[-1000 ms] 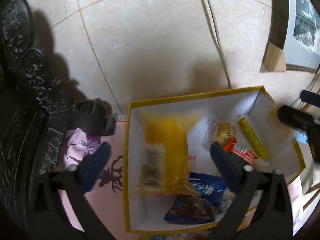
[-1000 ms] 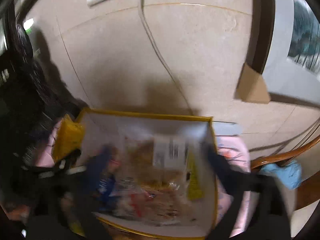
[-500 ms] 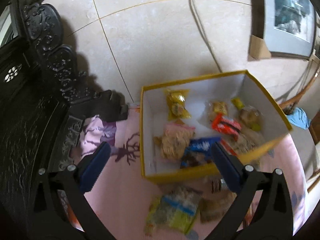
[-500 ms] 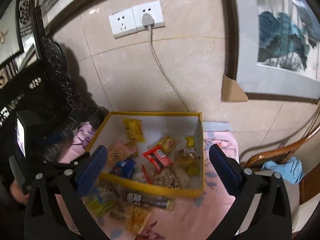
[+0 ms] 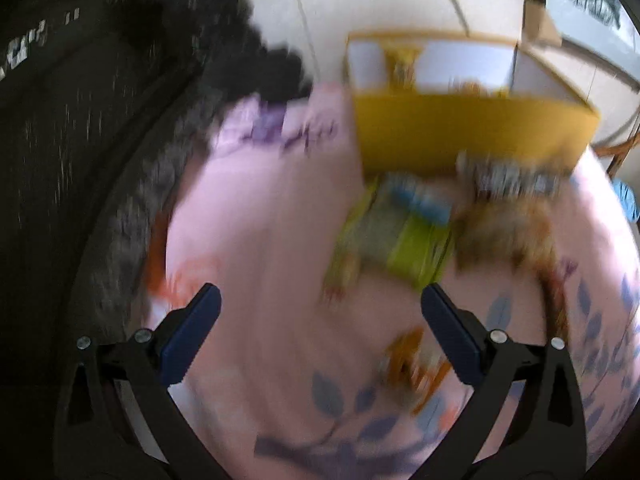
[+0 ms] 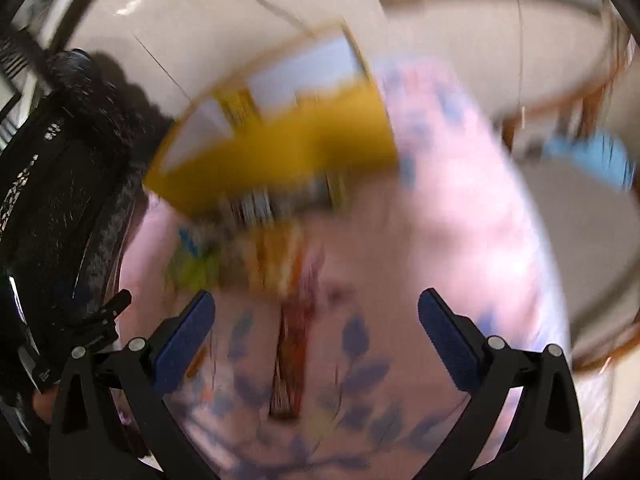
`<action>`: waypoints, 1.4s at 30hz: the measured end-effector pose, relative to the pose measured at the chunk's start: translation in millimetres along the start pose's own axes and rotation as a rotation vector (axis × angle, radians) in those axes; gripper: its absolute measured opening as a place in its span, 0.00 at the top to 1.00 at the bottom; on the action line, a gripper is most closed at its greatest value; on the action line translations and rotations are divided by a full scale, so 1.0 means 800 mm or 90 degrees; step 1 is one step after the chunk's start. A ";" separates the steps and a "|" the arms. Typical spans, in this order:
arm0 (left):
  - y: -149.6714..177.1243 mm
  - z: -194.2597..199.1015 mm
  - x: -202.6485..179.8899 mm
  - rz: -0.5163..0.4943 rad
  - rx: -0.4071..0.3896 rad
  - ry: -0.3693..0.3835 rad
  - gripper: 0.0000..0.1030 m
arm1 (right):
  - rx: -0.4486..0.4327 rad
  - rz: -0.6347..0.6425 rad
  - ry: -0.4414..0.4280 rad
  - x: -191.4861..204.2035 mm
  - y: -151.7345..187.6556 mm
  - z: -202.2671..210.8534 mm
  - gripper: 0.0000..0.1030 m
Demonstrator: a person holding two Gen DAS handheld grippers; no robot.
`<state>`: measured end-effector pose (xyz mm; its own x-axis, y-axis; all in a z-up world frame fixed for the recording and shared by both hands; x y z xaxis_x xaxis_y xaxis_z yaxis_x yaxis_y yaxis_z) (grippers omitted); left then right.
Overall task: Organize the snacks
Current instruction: 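Grasp the brown chocolate bar with the right gripper while the left grasps the orange snack bag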
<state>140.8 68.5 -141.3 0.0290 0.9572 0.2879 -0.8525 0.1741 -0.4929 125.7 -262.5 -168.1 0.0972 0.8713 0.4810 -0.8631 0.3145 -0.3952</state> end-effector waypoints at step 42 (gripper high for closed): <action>0.052 -0.064 -0.094 -0.029 0.028 0.188 0.56 | -0.019 0.032 0.103 -0.029 0.095 0.009 0.77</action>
<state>130.4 15.4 -225.7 0.2131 0.9755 0.0542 -0.8681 0.2145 -0.4476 54.5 -261.7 -203.5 0.1349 0.9349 0.3284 -0.8543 0.2776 -0.4395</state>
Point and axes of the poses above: each gripper's, at about its wrist camera, not at the fingertips, and z roughly against the way its jaws point, x to its left, y to its underside, the point moved 4 cm from there along -z, roughly the way its jaws point, and after that the axes turned 7 degrees about -z, right-handed, at the moved point
